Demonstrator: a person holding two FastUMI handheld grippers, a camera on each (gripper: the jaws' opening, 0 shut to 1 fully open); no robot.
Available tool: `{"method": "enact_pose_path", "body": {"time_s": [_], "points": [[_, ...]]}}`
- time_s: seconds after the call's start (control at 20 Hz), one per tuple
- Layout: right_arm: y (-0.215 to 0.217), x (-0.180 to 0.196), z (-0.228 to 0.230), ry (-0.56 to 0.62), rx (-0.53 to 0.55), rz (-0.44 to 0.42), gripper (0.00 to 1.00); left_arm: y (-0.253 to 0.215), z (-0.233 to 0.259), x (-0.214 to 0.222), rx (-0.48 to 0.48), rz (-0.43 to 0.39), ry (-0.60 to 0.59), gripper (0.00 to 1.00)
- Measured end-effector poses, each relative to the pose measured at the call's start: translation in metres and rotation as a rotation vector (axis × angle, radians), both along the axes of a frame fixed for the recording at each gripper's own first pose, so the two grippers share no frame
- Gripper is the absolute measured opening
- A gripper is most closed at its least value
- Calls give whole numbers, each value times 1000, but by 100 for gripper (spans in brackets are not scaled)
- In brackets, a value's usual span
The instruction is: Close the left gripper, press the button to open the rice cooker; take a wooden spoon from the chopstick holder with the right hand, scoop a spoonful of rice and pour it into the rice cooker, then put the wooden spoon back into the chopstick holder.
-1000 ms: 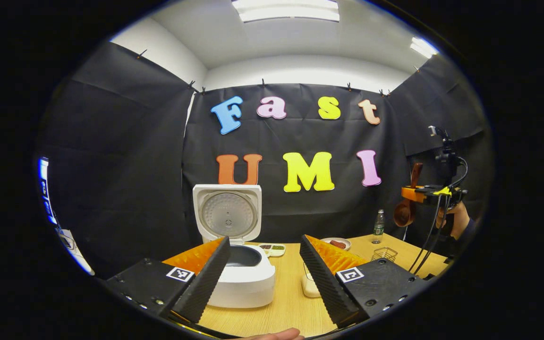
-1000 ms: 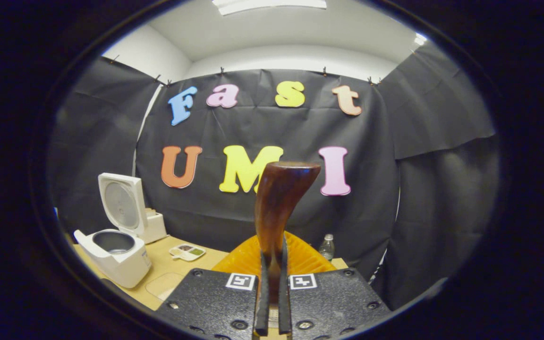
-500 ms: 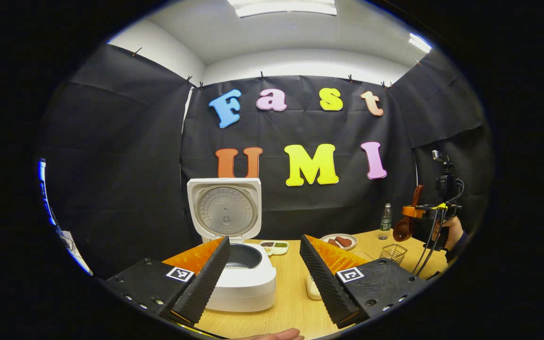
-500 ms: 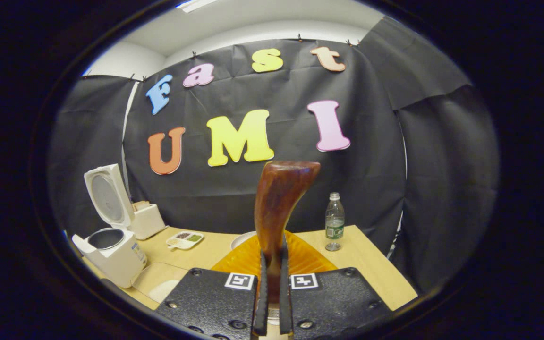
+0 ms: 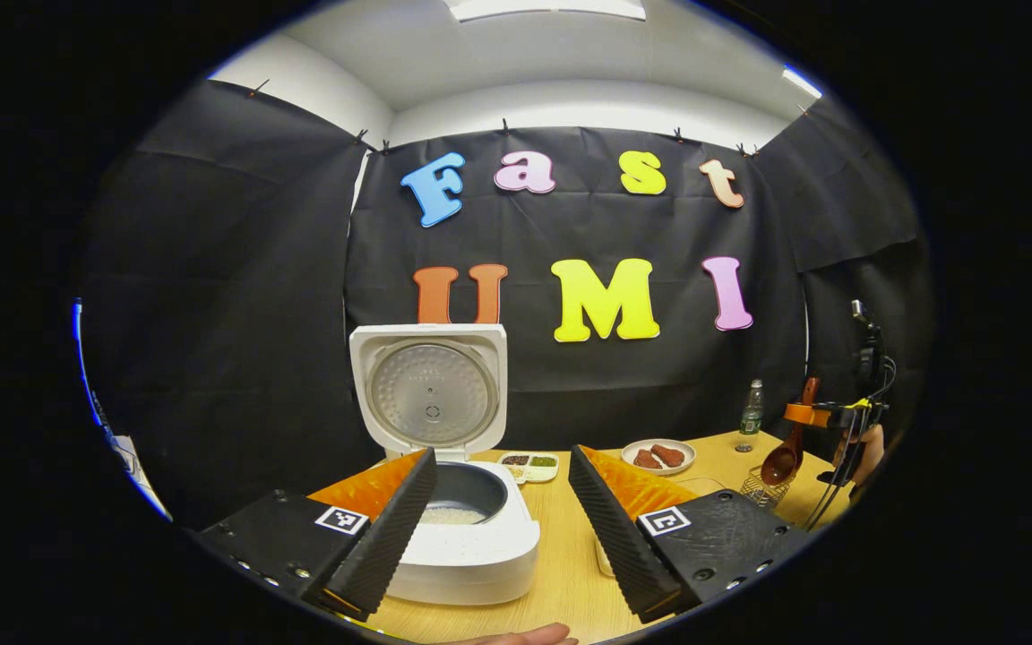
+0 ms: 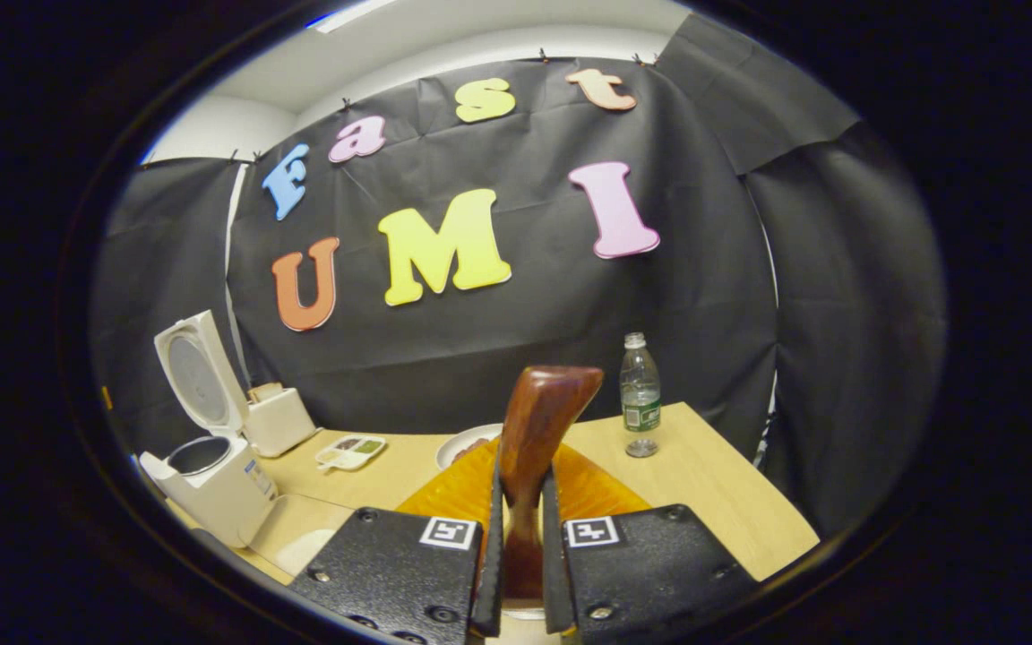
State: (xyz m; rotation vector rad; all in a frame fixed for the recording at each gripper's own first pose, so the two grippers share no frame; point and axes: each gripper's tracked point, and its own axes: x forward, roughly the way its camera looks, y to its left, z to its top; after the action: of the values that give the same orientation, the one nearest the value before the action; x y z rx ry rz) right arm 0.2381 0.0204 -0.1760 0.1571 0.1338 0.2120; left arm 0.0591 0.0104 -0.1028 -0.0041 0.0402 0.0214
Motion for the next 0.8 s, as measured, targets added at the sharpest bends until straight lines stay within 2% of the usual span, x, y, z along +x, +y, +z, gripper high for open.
{"method": "enact_pose_path", "body": {"time_s": [0.15, 0.2, 0.3, 0.35, 0.5, 0.8], "points": [[-11, 4, 2, -17, -26, -42, 29, 8, 2, 8, 3, 12, 3, 94], [-12, 4, 9, -30, -32, -52, 42, 12, 2, 12, 4, 18, 4, 94], [-25, 3, 19, -68, -69, -109, 60, 17, 4, 15, 7, 27, 3, 94], [-30, 0, 23, -74, -87, -140, 64, 20, 4, 19, 10, 33, 6, 94], [-29, -16, 29, -50, -135, -173, 87, 30, 7, 32, 20, 47, 17, 94], [-29, -72, 48, -20, -164, -210, 90, 48, 22, 55, -22, 51, 12, 95]]}}
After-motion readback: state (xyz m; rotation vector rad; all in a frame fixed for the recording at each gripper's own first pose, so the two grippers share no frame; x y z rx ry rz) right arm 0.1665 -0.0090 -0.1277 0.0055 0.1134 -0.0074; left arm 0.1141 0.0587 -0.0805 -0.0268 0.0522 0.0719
